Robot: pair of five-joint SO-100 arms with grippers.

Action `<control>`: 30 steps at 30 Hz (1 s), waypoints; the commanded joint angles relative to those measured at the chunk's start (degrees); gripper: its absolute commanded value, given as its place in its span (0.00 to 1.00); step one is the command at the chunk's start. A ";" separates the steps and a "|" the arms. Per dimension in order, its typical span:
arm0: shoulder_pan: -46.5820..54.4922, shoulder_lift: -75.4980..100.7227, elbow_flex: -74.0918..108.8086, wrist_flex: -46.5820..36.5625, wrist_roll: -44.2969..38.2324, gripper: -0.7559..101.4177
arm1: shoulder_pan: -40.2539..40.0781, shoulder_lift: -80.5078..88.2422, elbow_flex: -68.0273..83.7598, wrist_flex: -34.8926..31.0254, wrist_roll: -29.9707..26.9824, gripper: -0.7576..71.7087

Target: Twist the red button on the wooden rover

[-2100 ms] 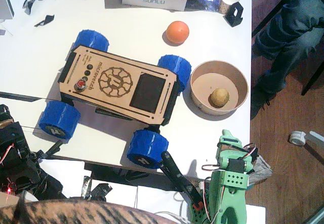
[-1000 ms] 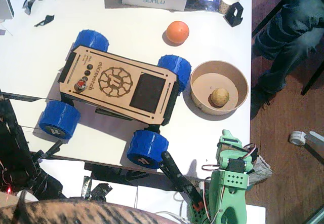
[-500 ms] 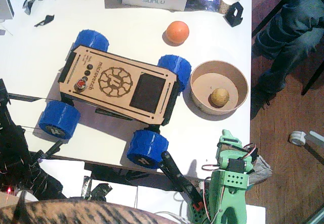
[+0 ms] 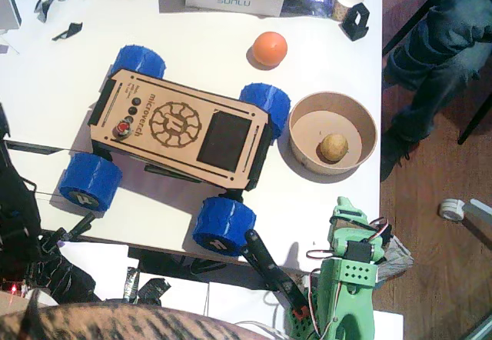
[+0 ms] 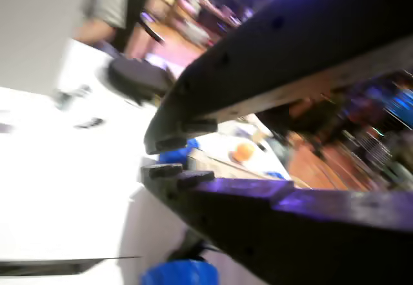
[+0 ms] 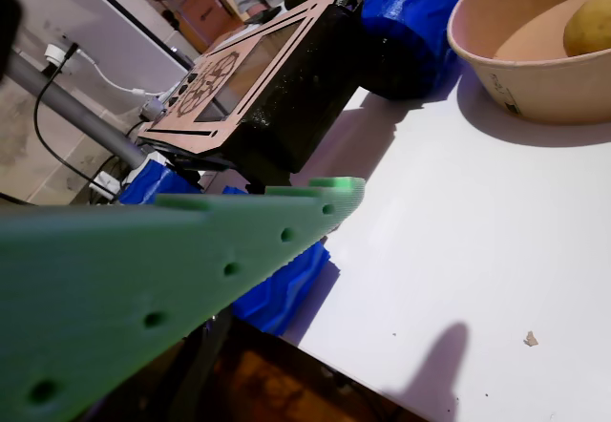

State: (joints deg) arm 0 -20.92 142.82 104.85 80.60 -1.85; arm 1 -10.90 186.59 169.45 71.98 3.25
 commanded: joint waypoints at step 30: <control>37.71 -41.48 -18.81 -1.58 0.88 0.01 | 0.26 -0.26 -0.35 -0.26 0.00 0.29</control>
State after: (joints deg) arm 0 15.29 105.73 95.19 76.20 -1.85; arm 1 -10.90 186.59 169.45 71.98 3.25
